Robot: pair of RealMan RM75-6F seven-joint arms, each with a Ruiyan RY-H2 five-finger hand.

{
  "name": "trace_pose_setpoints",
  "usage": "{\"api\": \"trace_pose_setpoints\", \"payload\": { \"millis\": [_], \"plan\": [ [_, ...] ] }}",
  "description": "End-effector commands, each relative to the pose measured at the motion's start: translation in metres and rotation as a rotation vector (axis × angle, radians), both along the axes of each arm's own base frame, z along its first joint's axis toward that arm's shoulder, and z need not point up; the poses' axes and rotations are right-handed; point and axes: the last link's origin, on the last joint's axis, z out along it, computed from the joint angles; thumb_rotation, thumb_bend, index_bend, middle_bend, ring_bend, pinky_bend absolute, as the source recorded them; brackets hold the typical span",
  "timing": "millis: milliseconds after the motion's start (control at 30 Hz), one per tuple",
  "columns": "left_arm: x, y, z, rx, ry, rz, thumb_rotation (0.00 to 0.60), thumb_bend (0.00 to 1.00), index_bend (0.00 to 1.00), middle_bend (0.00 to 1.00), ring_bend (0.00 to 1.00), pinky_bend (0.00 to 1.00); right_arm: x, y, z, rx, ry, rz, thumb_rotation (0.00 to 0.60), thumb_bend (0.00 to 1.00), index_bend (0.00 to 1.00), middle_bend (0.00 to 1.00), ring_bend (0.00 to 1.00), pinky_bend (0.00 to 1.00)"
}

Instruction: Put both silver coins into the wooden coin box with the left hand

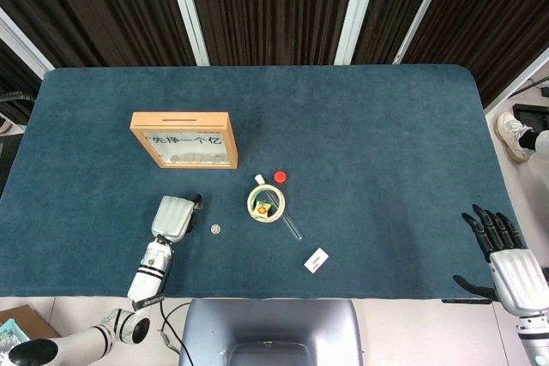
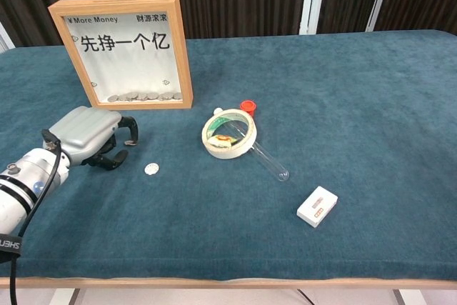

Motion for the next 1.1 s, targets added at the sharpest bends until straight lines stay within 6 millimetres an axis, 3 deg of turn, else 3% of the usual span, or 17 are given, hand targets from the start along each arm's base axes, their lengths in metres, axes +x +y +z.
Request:
{"api": "trace_pose_setpoints", "payload": {
  "millis": [33,400,1100],
  "plan": [
    [-0.0003,0.0004,-0.0006,0.0,0.002,0.002,0.6,0.39,0.44,1.0,1.0,1.0,-0.0002,0.0002,0.0003,-0.001,0.0,0.0,0.6,0.1,0.0,0.0,0.0,0.02],
    [0.0002,0.0039,-0.0014,0.013,-0.019,0.007,0.6,0.39,0.55,1.0,1.0,1.0,-0.0017,0.0009,0.0016,-0.003,0.002,-0.005,0.6,0.1,0.0,0.0,0.0,0.02],
    [0.001,0.0037,0.0045,0.027,-0.044,-0.011,0.6,0.4,0.58,1.0,1.0,1.0,-0.0006,0.0005,-0.0015,0.008,0.011,-0.004,0.6,0.1,0.0,0.0,0.0,0.02]
  ]
}}
